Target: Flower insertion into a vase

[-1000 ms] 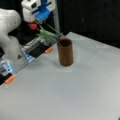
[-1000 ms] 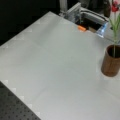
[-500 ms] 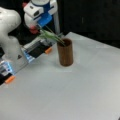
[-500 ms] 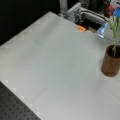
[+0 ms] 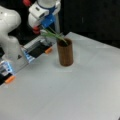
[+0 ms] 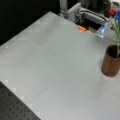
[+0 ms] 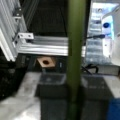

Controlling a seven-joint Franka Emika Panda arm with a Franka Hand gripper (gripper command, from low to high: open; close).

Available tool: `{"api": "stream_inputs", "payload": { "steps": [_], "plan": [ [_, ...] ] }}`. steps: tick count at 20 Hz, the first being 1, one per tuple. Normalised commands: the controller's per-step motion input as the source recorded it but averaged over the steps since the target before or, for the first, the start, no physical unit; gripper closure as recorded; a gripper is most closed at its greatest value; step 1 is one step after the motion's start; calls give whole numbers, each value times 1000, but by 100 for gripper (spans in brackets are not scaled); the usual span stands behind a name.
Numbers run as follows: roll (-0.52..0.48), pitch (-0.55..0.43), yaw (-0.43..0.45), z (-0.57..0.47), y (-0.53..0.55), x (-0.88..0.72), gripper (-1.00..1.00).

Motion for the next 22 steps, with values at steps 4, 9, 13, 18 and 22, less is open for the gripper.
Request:
{"api": "stream_inputs", "payload": {
  "steps": [4,9,13,18,22],
  "plan": [
    [-38,449,55,97,72,340,100],
    [-59,452,-23,50,42,470,100],
    [-84,409,-11,28,-5,423,100],
    [-158,348,44,30,-49,366,100],
    [-194,284,72,6,-39,396,100]
  ]
}}
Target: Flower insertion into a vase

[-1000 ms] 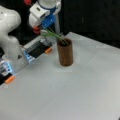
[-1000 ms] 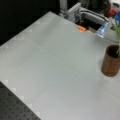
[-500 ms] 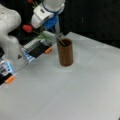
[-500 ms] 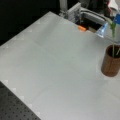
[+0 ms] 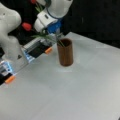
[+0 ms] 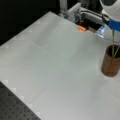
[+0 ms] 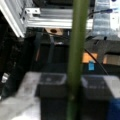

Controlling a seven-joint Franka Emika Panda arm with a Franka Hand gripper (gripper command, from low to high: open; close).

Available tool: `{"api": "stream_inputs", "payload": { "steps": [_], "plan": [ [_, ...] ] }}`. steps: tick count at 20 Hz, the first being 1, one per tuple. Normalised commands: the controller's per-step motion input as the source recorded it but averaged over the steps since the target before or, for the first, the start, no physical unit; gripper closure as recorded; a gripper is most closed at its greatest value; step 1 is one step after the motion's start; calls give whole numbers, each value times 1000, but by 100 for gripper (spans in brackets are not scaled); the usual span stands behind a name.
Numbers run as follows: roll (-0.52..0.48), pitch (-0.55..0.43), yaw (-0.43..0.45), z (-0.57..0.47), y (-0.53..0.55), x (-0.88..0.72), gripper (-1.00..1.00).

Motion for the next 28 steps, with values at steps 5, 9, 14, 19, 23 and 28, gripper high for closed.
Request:
{"api": "stream_inputs", "payload": {
  "steps": [5,9,14,19,23,28],
  "plan": [
    [-193,220,67,-81,-56,494,100],
    [-188,172,59,-154,-85,561,100],
    [-172,159,65,-159,-86,573,100],
    [-140,139,71,-108,-49,468,100],
    [-107,77,68,-71,-27,351,100],
    [-109,78,71,-39,-40,268,100]
  ]
}}
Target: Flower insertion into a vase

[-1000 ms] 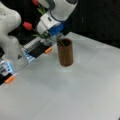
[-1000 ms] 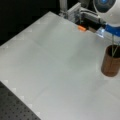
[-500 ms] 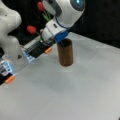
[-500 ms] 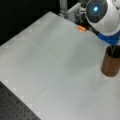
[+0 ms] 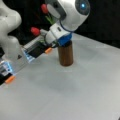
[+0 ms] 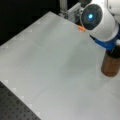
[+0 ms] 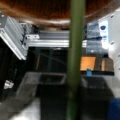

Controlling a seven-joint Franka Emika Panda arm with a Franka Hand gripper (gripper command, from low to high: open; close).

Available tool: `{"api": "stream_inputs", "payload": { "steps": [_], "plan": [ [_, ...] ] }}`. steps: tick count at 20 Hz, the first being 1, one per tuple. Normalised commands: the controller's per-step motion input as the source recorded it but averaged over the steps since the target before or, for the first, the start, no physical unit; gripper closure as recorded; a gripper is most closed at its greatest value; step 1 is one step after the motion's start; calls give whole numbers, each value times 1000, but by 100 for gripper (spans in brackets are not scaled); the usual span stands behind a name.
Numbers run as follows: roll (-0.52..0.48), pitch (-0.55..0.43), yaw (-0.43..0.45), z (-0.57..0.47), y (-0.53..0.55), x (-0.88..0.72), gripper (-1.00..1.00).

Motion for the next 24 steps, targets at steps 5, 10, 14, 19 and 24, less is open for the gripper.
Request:
{"api": "stream_inputs", "payload": {
  "steps": [5,10,14,19,24],
  "plan": [
    [-110,86,73,-26,-43,242,100],
    [-110,88,73,-25,-43,238,100],
    [-64,-94,57,-5,-57,255,-100],
    [-82,-158,46,51,-112,261,-100],
    [-66,-80,10,31,-123,243,-100]
  ]
}}
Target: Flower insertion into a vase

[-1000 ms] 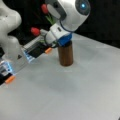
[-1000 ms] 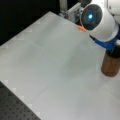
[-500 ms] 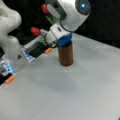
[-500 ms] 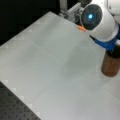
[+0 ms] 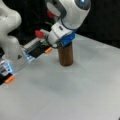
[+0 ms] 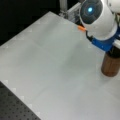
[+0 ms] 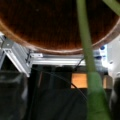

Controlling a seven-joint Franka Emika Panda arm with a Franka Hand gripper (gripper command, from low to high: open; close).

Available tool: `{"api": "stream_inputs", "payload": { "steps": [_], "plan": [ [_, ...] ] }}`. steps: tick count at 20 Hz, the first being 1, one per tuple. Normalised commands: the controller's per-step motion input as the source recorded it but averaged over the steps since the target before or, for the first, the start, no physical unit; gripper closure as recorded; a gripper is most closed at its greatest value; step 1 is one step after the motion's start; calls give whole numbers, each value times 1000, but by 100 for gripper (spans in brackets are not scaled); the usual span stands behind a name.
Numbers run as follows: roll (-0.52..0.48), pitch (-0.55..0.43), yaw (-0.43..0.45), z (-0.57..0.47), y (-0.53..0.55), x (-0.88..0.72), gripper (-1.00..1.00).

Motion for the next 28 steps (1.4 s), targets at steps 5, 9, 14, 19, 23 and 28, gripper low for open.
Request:
{"api": "stream_inputs", "payload": {
  "steps": [5,9,14,19,23,28],
  "plan": [
    [-38,13,21,73,-108,332,-100],
    [-60,39,23,137,-68,366,-100],
    [-185,-41,2,209,-108,390,-100],
    [-319,-281,51,282,-246,357,-100],
    [-349,-303,94,166,-294,209,-100],
    [-223,-236,8,143,-324,181,-100]
  ]
}}
